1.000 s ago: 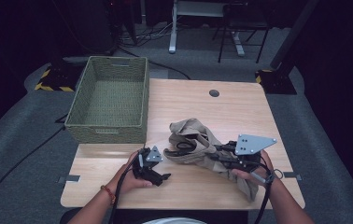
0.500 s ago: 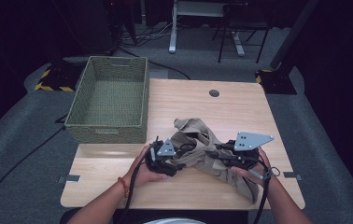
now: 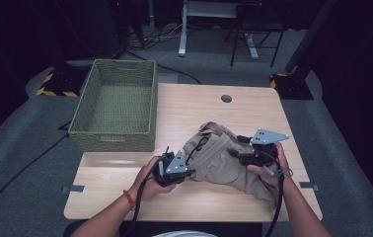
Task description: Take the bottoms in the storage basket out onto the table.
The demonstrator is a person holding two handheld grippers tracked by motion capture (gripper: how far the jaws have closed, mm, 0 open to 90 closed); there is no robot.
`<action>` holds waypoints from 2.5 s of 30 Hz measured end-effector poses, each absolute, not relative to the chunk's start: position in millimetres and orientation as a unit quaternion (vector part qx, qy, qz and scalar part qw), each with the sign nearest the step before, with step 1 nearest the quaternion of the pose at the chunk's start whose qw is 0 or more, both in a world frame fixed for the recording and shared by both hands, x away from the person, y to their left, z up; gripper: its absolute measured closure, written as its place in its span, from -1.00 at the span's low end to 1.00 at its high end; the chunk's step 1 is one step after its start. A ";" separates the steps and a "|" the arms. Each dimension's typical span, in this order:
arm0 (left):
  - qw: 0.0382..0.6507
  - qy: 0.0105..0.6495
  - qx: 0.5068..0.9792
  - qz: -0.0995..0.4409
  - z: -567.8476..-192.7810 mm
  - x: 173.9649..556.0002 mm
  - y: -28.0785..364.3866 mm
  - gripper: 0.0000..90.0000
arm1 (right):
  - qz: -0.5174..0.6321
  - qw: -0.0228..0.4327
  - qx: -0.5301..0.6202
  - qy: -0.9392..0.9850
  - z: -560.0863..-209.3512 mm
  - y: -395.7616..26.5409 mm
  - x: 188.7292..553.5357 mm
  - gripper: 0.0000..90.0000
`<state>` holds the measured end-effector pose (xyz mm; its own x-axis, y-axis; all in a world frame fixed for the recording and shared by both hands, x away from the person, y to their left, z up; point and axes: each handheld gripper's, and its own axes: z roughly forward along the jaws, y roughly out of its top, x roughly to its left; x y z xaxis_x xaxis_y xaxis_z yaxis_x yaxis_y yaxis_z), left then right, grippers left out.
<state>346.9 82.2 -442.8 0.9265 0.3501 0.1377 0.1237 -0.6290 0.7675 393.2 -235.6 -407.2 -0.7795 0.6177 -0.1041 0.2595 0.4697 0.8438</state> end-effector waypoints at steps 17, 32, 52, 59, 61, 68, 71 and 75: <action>0.445 0.203 0.861 0.138 -426.0 334.5 133.6 0.74 | 0.396 0.232 0.309 0.833 -427.7 -292.9 373.8 0.01; 0.498 0.171 0.840 0.132 -388.8 326.5 113.7 0.75 | 0.361 0.135 0.259 0.885 -482.8 -245.1 382.3 0.33; 0.464 0.135 0.871 0.086 -418.1 371.3 31.6 0.25 | 0.454 0.148 0.282 0.832 -454.0 -262.4 366.6 -0.26; 0.460 0.137 0.870 0.112 -399.3 351.3 65.5 -0.50 | 0.467 0.166 0.271 0.826 -441.9 -255.3 356.9 -0.27; 0.464 0.144 0.866 0.119 -395.2 345.4 84.6 -0.48 | 0.464 0.166 0.266 0.829 -442.7 -251.1 355.8 -0.26; 0.405 0.176 0.890 0.112 -425.1 348.2 119.4 0.06 | 0.455 0.150 0.233 0.846 -443.9 -226.0 345.1 -0.22; 0.379 0.184 0.902 0.097 -444.4 359.3 117.0 0.20 | 0.436 0.150 0.219 0.860 -450.3 -210.7 344.9 -0.06; 0.382 0.190 0.901 0.072 -461.5 370.9 110.6 0.50 | 0.406 0.148 0.229 0.872 -465.9 -202.9 358.2 0.19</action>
<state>370.9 110.6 -461.5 0.9176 0.3972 -0.0153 0.2871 -0.6357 0.7165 358.2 -202.9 -465.9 -0.8514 0.5194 -0.0726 0.2789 0.5657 0.7760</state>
